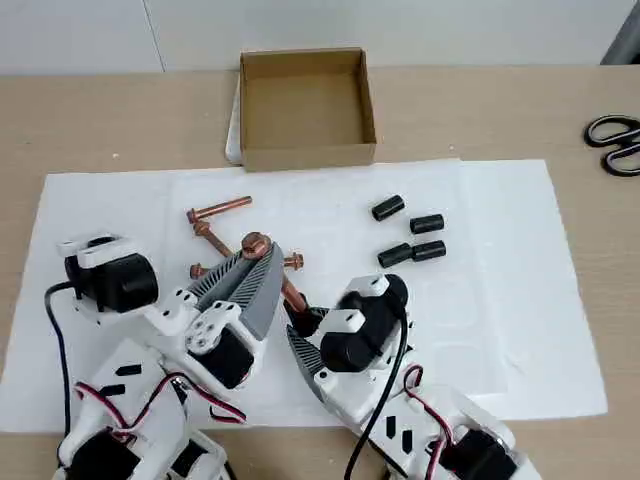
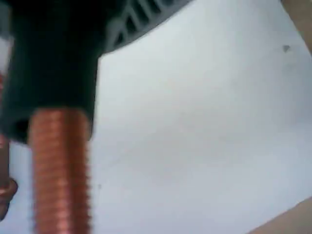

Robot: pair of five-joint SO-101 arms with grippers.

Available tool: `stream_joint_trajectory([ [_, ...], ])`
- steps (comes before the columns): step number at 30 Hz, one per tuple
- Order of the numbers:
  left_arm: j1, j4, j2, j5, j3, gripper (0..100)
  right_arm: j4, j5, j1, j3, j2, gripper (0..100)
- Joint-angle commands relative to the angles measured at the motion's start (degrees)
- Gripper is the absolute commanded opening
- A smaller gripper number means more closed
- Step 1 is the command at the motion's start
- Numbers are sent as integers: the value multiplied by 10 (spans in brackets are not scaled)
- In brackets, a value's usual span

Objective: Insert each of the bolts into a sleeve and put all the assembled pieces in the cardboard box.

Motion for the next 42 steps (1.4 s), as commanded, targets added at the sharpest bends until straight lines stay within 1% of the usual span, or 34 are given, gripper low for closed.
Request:
stream_joint_trajectory([
  [1, 9, 1, 2, 3, 2, 6, -15, 6, -6, -17, -6, 4],
  [6, 5, -8, 1, -36, -2, 6, -10, 9, -3, -25, -6, 4],
  [11, 5, -33, 2, -37, -18, 6, -10, 9, -3, -23, -6, 4],
  [15, 4, -33, 3, -37, -20, 6, -10, 9, -3, -23, -6, 4],
  [20, -25, -43, 3, -37, -36, 6, 6, 8, -3, -23, -6, 4],
  [25, -28, -41, 3, -37, -44, 6, 12, 6, -3, -23, -7, 4],
  [42, -25, -40, 3, -34, 20, 6, 9, 8, -4, -40, -6, 4],
])
